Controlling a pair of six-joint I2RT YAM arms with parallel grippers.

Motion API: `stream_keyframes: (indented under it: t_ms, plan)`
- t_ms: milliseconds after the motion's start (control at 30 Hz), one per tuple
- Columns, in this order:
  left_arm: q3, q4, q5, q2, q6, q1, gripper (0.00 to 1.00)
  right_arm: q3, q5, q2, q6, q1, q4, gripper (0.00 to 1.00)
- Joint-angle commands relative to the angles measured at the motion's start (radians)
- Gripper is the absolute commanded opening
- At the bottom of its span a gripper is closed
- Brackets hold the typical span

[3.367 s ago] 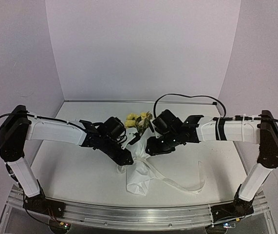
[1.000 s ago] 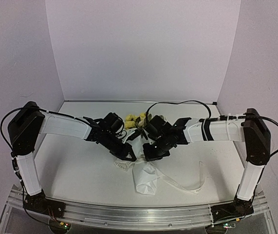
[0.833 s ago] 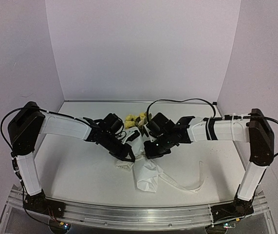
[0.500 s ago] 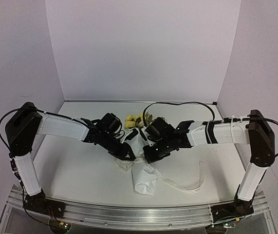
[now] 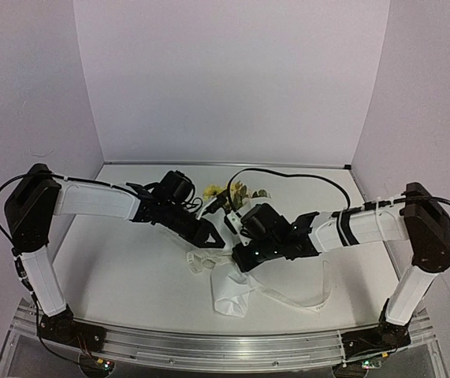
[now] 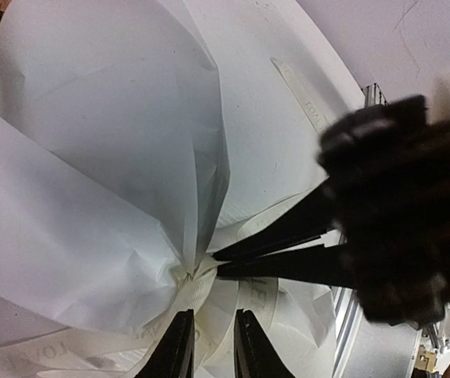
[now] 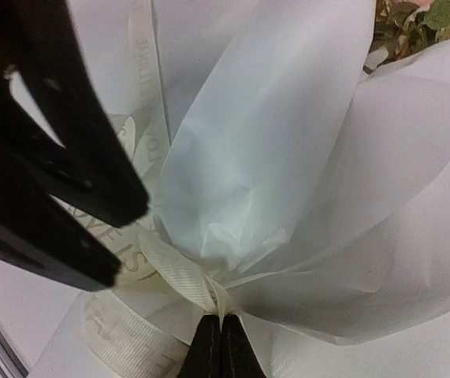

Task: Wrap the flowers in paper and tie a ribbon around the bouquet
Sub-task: Cross the half-tied ribbon with the folded bouquet.

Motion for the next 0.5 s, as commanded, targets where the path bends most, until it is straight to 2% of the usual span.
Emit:
stream_keyframes:
  t_ms: [0,267,467]
  plan:
    - [0.083,-0.005,0.038,0.062,0.053,-0.002,0.21,-0.01,0.039,-0.055,-0.039,0.009,0.108,0.0]
    - [0.075,-0.002,0.012,0.077,0.069,-0.004,0.21,-0.036,0.083,-0.075,-0.056,0.01,0.156,0.0]
    - [0.078,-0.004,0.045,0.093,0.063,-0.015,0.22,-0.041,0.09,-0.067,-0.052,0.012,0.167,0.0]
